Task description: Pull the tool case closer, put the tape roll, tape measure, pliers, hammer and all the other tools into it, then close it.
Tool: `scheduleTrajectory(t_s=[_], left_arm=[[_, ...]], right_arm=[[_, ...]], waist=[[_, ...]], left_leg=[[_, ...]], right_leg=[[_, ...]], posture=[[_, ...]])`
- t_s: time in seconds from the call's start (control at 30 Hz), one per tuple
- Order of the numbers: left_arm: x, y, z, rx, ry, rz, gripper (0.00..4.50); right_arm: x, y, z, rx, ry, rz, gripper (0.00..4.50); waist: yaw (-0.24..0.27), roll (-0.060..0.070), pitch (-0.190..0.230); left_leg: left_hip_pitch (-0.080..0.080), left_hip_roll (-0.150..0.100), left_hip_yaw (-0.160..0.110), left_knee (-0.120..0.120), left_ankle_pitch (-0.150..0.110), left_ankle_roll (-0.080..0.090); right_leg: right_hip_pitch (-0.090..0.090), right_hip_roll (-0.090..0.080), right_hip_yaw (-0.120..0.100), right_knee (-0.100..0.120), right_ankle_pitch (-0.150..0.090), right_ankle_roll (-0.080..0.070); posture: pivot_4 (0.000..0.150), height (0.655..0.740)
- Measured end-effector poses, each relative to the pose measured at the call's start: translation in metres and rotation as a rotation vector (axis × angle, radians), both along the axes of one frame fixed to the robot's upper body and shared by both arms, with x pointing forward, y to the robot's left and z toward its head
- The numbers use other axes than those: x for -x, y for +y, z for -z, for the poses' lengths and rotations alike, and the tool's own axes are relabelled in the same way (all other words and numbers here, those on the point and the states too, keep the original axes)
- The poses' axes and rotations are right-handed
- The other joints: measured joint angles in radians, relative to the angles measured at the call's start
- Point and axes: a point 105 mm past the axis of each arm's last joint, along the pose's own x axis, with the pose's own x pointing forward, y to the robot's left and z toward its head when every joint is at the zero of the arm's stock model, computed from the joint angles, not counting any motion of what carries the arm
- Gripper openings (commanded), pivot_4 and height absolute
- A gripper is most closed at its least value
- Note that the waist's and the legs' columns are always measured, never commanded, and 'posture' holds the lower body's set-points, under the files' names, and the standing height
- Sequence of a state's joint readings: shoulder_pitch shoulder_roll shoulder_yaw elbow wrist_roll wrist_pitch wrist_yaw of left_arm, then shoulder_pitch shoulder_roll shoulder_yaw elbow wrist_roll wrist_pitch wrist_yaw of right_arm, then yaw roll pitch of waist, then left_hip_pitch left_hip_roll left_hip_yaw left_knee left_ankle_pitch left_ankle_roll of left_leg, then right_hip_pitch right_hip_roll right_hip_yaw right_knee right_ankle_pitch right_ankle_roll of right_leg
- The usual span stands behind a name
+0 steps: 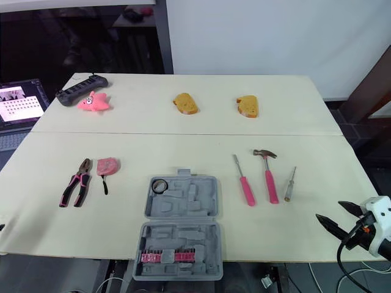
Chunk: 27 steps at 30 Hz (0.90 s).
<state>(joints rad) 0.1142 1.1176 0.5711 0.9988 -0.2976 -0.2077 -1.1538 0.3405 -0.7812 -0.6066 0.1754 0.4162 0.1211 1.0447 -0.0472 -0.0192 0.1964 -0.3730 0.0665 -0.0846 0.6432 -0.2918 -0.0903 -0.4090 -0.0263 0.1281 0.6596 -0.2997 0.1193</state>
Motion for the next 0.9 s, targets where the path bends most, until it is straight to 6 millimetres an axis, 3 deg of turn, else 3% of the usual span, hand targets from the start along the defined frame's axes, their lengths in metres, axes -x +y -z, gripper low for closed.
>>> scheduleTrajectory(t_s=[0.23,0.4,0.53,0.7,0.8,0.9], left_arm=[[-0.008,-0.007,0.0,0.008,-0.024,0.032,4.46],[-0.022,-0.023,0.001,0.036,-0.073,0.082,4.46],[-0.037,-0.057,0.009,0.136,-0.218,0.093,4.46],[-0.043,-0.12,0.018,0.278,-0.335,0.021,4.46],[-0.057,-0.148,0.007,0.355,-0.403,-0.022,4.46],[-0.072,-0.164,0.001,0.391,-0.43,-0.093,4.46]], right_arm=[[0.0,0.0,0.0,-0.006,0.002,0.001,4.5],[-0.006,0.019,-0.011,-0.036,-0.034,-0.047,4.5],[-0.019,0.064,-0.03,-0.076,-0.079,-0.173,4.5],[-0.039,0.124,-0.063,-0.126,-0.167,-0.332,4.5],[-0.053,0.171,-0.091,-0.174,-0.215,-0.493,4.5],[-0.058,0.216,-0.104,-0.217,-0.205,-0.659,4.5]], waist=[[-0.006,0.0,0.0],[-0.006,0.0,0.0],[-0.007,0.002,-0.001],[-0.01,0.0,-0.001],[-0.003,-0.001,-0.001],[0.005,0.0,-0.001]], left_leg=[[0.0,0.0,0.001,0.0,0.0,0.0],[0.0,0.0,0.001,0.0,0.0,0.0],[0.0,0.0,0.001,0.001,0.0,0.0],[0.0,0.0,0.001,0.003,0.0,0.0],[0.001,0.0,-0.001,0.004,0.0,-0.001],[0.0,-0.001,-0.002,0.005,0.0,-0.001]], right_leg=[[0.0,0.0,0.001,0.0,0.0,0.0],[0.0,0.0,0.001,0.0,0.0,0.001],[0.001,0.0,0.002,0.001,0.001,0.003],[0.002,0.0,0.003,0.001,0.002,0.006],[0.002,0.001,0.002,0.002,0.003,0.005],[0.003,0.0,0.002,0.002,0.003,0.005]], posture=[[0.15,0.74],[0.15,0.74],[0.15,0.74],[0.15,0.74],[0.15,0.74],[0.15,0.74]])
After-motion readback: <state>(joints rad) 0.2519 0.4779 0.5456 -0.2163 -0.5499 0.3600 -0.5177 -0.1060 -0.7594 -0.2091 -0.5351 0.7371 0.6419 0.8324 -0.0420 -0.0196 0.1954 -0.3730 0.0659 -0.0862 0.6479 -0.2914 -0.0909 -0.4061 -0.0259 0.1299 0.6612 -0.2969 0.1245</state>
